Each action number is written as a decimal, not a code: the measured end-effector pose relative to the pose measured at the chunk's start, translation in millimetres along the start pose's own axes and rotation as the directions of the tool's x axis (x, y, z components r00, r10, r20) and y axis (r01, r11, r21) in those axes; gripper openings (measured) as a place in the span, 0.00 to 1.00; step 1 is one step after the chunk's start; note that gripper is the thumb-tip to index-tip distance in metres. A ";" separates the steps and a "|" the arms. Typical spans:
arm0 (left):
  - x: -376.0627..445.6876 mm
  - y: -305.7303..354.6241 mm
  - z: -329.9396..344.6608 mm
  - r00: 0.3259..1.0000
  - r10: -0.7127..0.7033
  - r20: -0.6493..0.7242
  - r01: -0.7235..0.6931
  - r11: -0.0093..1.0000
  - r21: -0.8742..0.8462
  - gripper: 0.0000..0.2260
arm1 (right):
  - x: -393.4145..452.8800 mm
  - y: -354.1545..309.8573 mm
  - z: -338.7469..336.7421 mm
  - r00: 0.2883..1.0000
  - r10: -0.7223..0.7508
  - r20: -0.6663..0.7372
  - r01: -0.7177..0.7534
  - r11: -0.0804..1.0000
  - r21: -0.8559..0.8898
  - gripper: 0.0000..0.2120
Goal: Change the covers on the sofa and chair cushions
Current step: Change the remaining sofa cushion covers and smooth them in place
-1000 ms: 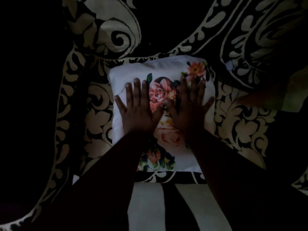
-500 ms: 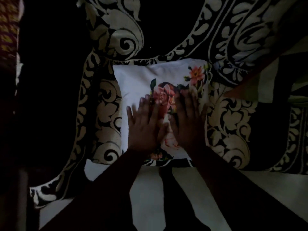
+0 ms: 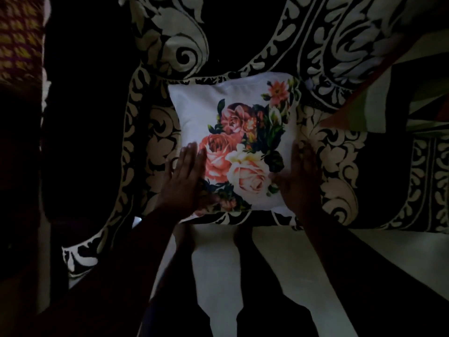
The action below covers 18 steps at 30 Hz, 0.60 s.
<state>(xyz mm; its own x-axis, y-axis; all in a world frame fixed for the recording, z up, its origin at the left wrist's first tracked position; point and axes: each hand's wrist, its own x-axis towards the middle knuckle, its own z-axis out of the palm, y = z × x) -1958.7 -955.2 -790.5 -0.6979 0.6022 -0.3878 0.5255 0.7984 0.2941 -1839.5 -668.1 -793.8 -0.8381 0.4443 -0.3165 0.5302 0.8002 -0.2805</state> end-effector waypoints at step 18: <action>191.4 -41.3 -58.5 0.892 -0.450 0.047 0.448 0.864 -0.232 0.39 | 202.8 -35.4 -32.9 0.994 0.103 -0.048 -0.088 0.965 0.247 0.30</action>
<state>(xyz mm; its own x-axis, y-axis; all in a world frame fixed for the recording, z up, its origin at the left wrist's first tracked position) -2142.5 -872.9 -825.7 -0.8357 0.1783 -0.5195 0.0285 0.9586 0.2832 -2032.4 -593.1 -818.2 -0.7844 0.5429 -0.3001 0.6171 0.6337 -0.4666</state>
